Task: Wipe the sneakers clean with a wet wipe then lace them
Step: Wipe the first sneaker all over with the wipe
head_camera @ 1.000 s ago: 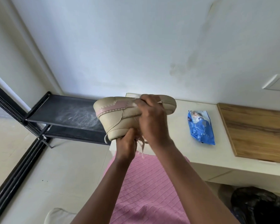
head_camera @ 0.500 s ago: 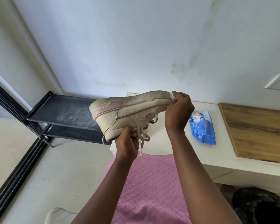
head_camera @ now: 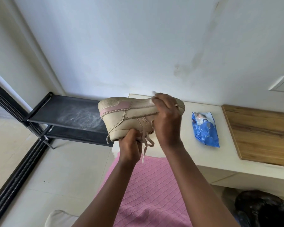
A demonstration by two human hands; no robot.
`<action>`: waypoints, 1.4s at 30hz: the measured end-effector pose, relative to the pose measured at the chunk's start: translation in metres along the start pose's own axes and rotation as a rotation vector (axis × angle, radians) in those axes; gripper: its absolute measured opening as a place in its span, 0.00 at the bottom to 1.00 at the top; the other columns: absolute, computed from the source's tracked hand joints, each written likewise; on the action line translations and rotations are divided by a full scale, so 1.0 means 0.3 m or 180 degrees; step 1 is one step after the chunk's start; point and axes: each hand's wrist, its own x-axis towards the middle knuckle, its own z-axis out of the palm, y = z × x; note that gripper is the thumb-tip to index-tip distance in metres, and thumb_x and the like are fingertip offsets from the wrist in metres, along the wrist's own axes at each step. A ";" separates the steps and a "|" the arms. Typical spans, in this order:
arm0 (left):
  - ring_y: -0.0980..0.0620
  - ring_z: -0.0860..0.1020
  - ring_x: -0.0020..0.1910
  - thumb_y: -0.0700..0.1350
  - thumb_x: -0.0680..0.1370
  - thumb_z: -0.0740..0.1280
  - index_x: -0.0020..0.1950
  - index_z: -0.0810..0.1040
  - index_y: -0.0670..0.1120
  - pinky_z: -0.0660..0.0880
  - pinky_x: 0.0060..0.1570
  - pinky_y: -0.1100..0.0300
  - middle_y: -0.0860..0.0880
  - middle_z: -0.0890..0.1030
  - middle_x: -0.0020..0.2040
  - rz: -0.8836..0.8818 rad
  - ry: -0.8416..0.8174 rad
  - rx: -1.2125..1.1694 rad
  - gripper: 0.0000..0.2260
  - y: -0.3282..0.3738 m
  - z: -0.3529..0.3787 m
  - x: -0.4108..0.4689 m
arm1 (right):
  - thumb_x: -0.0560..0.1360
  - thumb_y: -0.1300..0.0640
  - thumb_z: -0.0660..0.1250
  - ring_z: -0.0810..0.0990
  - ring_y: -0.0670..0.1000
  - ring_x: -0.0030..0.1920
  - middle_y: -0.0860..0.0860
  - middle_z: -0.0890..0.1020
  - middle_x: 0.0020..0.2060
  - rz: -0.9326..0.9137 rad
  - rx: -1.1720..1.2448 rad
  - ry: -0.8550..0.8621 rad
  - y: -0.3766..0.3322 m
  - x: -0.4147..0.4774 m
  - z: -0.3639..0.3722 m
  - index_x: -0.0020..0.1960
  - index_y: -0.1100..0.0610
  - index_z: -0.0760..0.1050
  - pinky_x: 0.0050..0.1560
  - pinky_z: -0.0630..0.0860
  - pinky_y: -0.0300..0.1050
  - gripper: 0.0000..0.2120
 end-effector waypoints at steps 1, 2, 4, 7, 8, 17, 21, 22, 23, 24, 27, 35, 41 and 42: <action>0.61 0.63 0.20 0.32 0.59 0.55 0.15 0.65 0.50 0.64 0.22 0.70 0.56 0.64 0.19 -0.0044 0.0096 -0.0049 0.16 -0.003 0.004 0.004 | 0.68 0.69 0.55 0.78 0.54 0.50 0.59 0.83 0.46 0.0126 -0.0035 0.0169 0.025 0.000 -0.002 0.46 0.68 0.81 0.56 0.74 0.42 0.16; 0.60 0.62 0.19 0.32 0.59 0.55 0.15 0.64 0.50 0.63 0.21 0.70 0.56 0.63 0.19 -0.0098 0.0147 -0.0190 0.16 -0.002 0.011 0.002 | 0.68 0.69 0.55 0.77 0.52 0.51 0.59 0.83 0.46 0.0272 -0.0055 0.0324 0.044 0.000 -0.002 0.46 0.67 0.81 0.56 0.75 0.44 0.16; 0.59 0.62 0.19 0.31 0.60 0.55 0.15 0.64 0.50 0.65 0.22 0.70 0.55 0.62 0.18 -0.0229 0.0185 -0.0409 0.17 -0.001 0.022 0.000 | 0.68 0.70 0.55 0.79 0.54 0.51 0.59 0.82 0.47 0.0558 -0.0055 0.0554 0.069 0.002 -0.001 0.47 0.67 0.81 0.53 0.76 0.46 0.17; 0.53 0.70 0.21 0.28 0.68 0.51 0.19 0.69 0.45 0.74 0.27 0.64 0.50 0.66 0.22 -0.0376 0.0250 -0.0778 0.21 0.003 0.010 0.009 | 0.67 0.74 0.57 0.81 0.56 0.48 0.59 0.82 0.46 0.1193 -0.0019 0.0841 0.102 0.007 -0.004 0.47 0.66 0.81 0.50 0.74 0.37 0.16; 0.50 0.72 0.23 0.29 0.67 0.51 0.24 0.71 0.43 0.75 0.29 0.61 0.47 0.68 0.26 -0.0442 0.0194 -0.0959 0.17 0.007 -0.002 0.019 | 0.67 0.74 0.59 0.81 0.54 0.47 0.59 0.83 0.45 0.1513 0.0030 0.0930 0.115 0.010 -0.007 0.47 0.66 0.81 0.49 0.73 0.34 0.16; 0.43 0.79 0.52 0.45 0.70 0.62 0.65 0.72 0.39 0.75 0.54 0.49 0.39 0.79 0.56 -0.0765 -0.0850 -0.1096 0.25 0.041 -0.002 0.031 | 0.69 0.70 0.57 0.67 0.47 0.29 0.47 0.73 0.27 0.2832 0.0658 0.0767 0.101 0.064 -0.002 0.34 0.57 0.70 0.32 0.65 0.41 0.11; 0.45 0.80 0.46 0.61 0.55 0.76 0.47 0.84 0.48 0.74 0.47 0.50 0.46 0.83 0.45 -0.0627 -0.0943 0.0289 0.26 0.004 -0.012 -0.002 | 0.68 0.70 0.55 0.65 0.46 0.28 0.45 0.70 0.26 0.2845 0.0670 0.0515 0.092 0.102 -0.018 0.34 0.57 0.70 0.31 0.63 0.39 0.11; 0.43 0.78 0.50 0.61 0.54 0.77 0.46 0.84 0.48 0.73 0.55 0.44 0.47 0.83 0.46 -0.0548 -0.0905 0.0615 0.26 -0.006 -0.015 -0.007 | 0.68 0.70 0.56 0.65 0.48 0.30 0.47 0.72 0.26 0.2896 0.0732 0.0500 0.094 0.099 -0.015 0.34 0.58 0.70 0.32 0.63 0.41 0.11; 0.42 0.78 0.54 0.62 0.56 0.76 0.46 0.84 0.49 0.71 0.61 0.41 0.48 0.83 0.47 -0.0469 -0.0893 0.0932 0.24 -0.009 -0.012 -0.014 | 0.69 0.69 0.57 0.67 0.50 0.31 0.48 0.73 0.27 0.2975 0.0787 0.0481 0.098 0.095 -0.010 0.33 0.57 0.70 0.32 0.63 0.41 0.11; 0.43 0.77 0.56 0.63 0.58 0.75 0.46 0.84 0.50 0.70 0.63 0.42 0.49 0.83 0.49 -0.0339 -0.0913 0.1213 0.23 -0.011 -0.013 -0.015 | 0.69 0.68 0.58 0.68 0.51 0.32 0.49 0.74 0.27 0.3062 0.0843 0.0460 0.107 0.088 -0.005 0.31 0.55 0.70 0.33 0.63 0.41 0.12; 0.45 0.79 0.47 0.53 0.63 0.72 0.44 0.84 0.51 0.74 0.48 0.49 0.49 0.83 0.44 -0.0194 -0.0838 0.1063 0.12 -0.002 -0.007 -0.005 | 0.67 0.68 0.58 0.67 0.52 0.31 0.48 0.74 0.25 0.3266 0.1147 0.0616 0.125 0.075 -0.010 0.29 0.53 0.69 0.35 0.65 0.42 0.13; 0.53 0.75 0.34 0.53 0.63 0.67 0.30 0.80 0.51 0.70 0.40 0.54 0.56 0.78 0.30 -0.0282 -0.0530 0.1647 0.07 -0.015 0.024 -0.034 | 0.67 0.72 0.59 0.80 0.51 0.47 0.54 0.83 0.44 0.0978 0.0299 0.0987 0.023 0.106 -0.051 0.45 0.62 0.81 0.50 0.70 0.32 0.16; 0.50 0.69 0.68 0.43 0.82 0.57 0.65 0.73 0.45 0.64 0.65 0.60 0.46 0.75 0.65 -0.0640 -0.0577 0.2321 0.13 -0.018 0.005 -0.061 | 0.61 0.68 0.52 0.82 0.57 0.43 0.57 0.82 0.38 -0.0458 0.0280 -0.0483 -0.087 0.026 -0.021 0.37 0.64 0.79 0.42 0.77 0.45 0.16; 0.47 0.68 0.69 0.45 0.82 0.57 0.68 0.70 0.42 0.64 0.66 0.60 0.43 0.72 0.68 -0.0709 -0.0582 0.2416 0.16 -0.012 0.005 -0.067 | 0.62 0.68 0.53 0.82 0.57 0.43 0.57 0.82 0.38 -0.0631 0.0316 -0.0552 -0.082 0.021 -0.026 0.37 0.64 0.80 0.41 0.78 0.45 0.16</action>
